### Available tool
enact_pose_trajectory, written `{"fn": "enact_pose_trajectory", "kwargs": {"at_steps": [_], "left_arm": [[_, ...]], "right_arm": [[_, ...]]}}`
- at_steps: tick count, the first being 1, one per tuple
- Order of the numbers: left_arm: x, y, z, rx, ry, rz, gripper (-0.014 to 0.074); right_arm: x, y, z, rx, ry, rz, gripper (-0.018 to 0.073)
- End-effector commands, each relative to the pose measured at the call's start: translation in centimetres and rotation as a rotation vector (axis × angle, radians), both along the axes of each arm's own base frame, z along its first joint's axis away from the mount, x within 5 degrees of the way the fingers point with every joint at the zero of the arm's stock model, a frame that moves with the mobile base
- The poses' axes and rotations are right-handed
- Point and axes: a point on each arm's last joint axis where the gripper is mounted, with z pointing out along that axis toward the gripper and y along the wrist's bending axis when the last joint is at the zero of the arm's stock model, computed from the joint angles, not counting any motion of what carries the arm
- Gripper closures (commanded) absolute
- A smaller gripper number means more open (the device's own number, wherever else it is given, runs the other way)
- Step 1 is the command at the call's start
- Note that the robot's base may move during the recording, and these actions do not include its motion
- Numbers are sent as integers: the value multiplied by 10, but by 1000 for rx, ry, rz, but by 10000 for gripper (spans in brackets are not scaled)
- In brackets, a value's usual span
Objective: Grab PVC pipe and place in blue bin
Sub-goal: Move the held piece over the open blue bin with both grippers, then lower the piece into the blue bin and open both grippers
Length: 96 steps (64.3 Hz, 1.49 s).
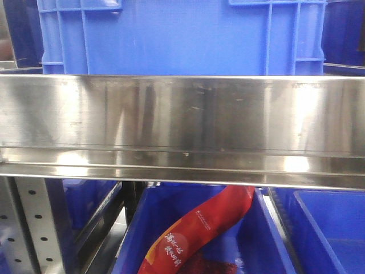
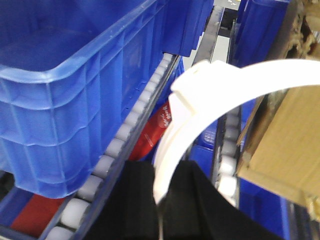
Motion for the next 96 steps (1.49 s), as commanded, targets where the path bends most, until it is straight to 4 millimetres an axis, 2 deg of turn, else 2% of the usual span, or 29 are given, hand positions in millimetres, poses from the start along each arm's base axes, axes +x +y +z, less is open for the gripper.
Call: {"fn": "enact_pose_trajectory", "kwargs": {"at_steps": [1,16,33,44,54,60,66,67,71,72,76,85,96], "left_arm": [[0,-5,10,-13,-23,-46,707],[12,-20,12,-18,19,-152,707],[39,-48,20,-34,58,-300,707],[70,-76,28,-56,67,-388,707],[102,-101,39,-61,44,-441,707],[121,-112,50,-74,26,-452,707],[149,-125,52,-93,41,-448,707],[157,-128,50,-108,61,-443,707],[173,-136,49,-130,119,-435,707],[174,-136,54,-132,114,-436,707],[189,-143,50,-119,173,-436,707],[213,-154,40,-100,275,-434,707],[228,-161,29,-115,333,-421,707]], "right_arm": [[4,-2,5,-57,-14,6,706],[18,2,5,-59,-35,41,699],[34,19,7,0,-103,137,699],[51,30,7,35,-129,191,699],[68,43,19,40,-156,243,699],[81,50,28,42,-169,270,699],[102,58,29,54,-146,291,699],[107,60,29,61,-141,295,699],[122,65,28,97,-108,303,699],[125,66,28,107,-100,305,699],[138,70,28,137,-70,315,699],[164,76,28,136,-5,335,699],[186,82,24,146,58,355,699]]}}
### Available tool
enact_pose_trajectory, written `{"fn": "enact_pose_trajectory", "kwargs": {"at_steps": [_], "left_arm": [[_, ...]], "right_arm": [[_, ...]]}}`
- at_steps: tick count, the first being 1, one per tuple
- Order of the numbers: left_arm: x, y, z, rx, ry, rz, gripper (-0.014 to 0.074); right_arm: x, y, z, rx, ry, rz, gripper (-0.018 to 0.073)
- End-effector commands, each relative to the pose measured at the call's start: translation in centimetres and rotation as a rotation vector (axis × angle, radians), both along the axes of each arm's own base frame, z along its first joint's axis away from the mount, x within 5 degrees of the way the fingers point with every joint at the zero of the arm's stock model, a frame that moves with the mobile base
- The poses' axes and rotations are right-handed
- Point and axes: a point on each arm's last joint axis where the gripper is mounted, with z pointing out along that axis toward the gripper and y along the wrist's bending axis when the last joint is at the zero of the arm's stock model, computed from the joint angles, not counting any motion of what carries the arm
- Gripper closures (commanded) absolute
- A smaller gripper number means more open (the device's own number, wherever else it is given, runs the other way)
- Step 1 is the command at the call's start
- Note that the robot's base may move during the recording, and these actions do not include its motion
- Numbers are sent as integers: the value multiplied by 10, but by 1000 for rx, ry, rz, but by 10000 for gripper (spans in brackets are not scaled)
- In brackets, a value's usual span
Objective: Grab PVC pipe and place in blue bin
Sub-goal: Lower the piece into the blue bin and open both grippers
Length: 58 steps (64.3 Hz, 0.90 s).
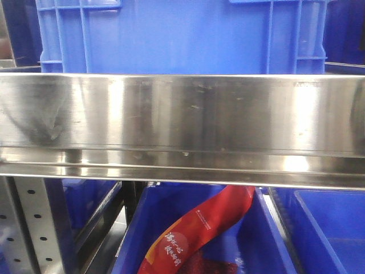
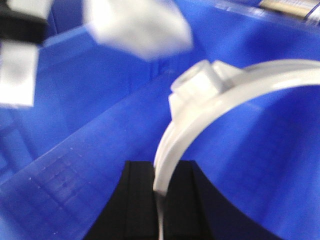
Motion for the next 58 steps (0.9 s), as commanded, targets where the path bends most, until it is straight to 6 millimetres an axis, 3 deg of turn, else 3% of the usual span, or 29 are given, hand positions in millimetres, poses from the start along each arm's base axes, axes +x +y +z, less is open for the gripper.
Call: {"fn": "enact_pose_trajectory", "kwargs": {"at_steps": [1,23,28,38,43,51,58], "left_arm": [[5,-5,1,-25,0,1,707],[9,-6,-2,-23,-6,3,684],[8,-7,-2,-23,-6,1,587],[8,-7,-2,-25,-5,0,334],[8,-7,-2,-25,-5,0,272],[8,-7,-2,-26,-7,0,258],[3,-5,5,-38,-20,-1,306]], "right_arm": [[9,3,3,10,3,10,699],[19,5,-6,20,33,12,671],[18,5,-7,23,41,12,584],[18,5,-7,41,48,1,319],[18,5,-7,40,50,2,268],[17,5,-6,40,48,3,295],[11,4,0,42,34,5,393]]}}
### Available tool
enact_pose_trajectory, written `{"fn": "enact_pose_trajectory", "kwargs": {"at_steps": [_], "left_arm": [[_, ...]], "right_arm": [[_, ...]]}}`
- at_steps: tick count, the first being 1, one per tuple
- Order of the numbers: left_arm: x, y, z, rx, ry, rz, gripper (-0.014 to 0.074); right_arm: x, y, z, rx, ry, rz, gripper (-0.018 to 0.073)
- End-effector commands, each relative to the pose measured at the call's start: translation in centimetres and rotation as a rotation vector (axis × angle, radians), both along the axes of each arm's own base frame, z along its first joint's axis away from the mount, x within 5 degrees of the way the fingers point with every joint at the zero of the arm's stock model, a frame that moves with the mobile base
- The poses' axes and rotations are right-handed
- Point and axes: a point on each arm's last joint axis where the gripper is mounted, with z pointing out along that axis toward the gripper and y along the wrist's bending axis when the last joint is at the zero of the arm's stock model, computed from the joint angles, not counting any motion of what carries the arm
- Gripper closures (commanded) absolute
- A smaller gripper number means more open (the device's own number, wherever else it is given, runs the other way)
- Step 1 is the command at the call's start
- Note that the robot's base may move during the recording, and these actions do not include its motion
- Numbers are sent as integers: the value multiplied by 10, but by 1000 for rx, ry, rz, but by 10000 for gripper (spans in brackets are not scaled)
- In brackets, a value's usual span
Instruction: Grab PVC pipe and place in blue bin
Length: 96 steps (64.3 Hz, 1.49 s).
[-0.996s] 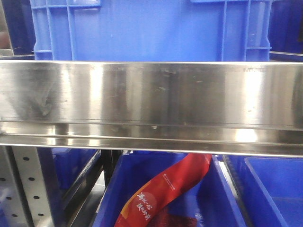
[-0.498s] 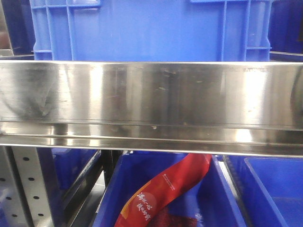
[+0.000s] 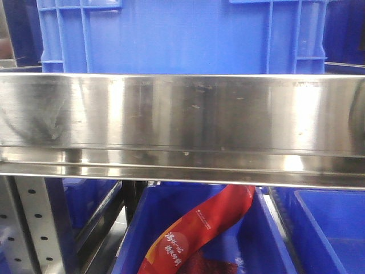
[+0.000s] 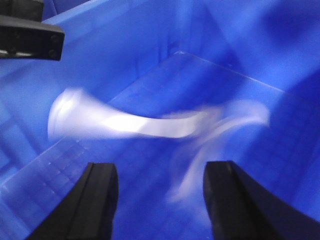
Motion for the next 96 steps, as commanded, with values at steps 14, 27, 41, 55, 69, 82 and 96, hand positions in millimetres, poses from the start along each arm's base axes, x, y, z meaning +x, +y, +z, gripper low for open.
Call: {"fn": "enact_pose_trajectory", "kwargs": {"at_steps": [14,27,41,55,69,82,96], "left_arm": [[-16,3,24,-48,-57,-8,706],[-24,5,32,-61,-89,-11,707],[-58,5,30,-132,-227,-38,707],[-95,25,-13,-232,-326,-2,707],[-149,54,-51,-235,-339,12,707],[-180,71,-55,-274,-426,18,707],[-187,74,-48,-293,-463,18,707]], "right_arm": [[-18,-3,24,17,-80,-3,721],[-27,-4,24,24,-75,-1,727],[-70,-19,27,90,-299,-106,727],[-124,-37,-7,116,-441,-204,727],[-175,-45,-40,118,-451,-205,727],[-200,-50,-39,138,-524,-208,727],[-205,-50,-36,143,-545,-208,727]]}}
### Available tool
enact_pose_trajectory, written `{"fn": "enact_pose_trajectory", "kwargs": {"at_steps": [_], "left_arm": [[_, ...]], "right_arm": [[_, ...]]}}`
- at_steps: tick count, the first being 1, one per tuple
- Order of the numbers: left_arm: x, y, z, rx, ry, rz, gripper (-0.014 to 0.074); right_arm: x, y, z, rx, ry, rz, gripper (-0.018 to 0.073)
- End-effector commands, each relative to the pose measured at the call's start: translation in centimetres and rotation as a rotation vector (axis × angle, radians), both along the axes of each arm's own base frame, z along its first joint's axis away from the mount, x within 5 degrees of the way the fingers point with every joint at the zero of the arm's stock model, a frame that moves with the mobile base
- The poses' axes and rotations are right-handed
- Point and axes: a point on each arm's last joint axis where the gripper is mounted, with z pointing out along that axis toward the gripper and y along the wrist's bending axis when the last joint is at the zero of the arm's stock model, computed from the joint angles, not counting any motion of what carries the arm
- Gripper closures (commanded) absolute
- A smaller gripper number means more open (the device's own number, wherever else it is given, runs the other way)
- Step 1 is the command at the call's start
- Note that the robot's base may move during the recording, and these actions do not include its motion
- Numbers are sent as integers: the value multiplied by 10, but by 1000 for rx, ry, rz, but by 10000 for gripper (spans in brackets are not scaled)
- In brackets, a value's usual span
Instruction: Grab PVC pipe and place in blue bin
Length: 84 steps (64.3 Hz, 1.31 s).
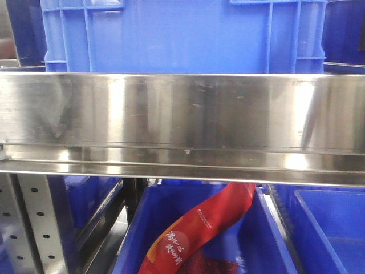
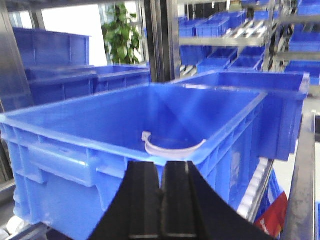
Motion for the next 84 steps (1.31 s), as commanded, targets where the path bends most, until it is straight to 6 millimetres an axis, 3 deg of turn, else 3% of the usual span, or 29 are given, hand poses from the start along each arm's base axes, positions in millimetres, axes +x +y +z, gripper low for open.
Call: {"fn": "enact_pose_trajectory", "kwargs": {"at_steps": [1,36,41,50,58,71,84], "left_arm": [[-2,2,3,-22,-19,6,707],[-2,2,3,-22,-19,6,707],[-2,2,3,-22,-19,6,707],[-2,2,3,-22,-19,6,707],[-2,2,3,-22,-19,6,707],[-2,2,3,-22,-19,6,707],[-2,2,3,-22,-19,6,707]], "right_arm": [[-1,-1,2,10,-25,-10,727],[-1,-1,2,9,-21,-9,727],[0,0,-6,3,8,-5,727],[-5,-4,-23,-40,-3,-31,727],[-22,-15,-42,-3,-67,-114,727],[-50,-35,-101,-17,-57,-357,727],[-64,-43,-151,-22,-101,-503,727]]}}
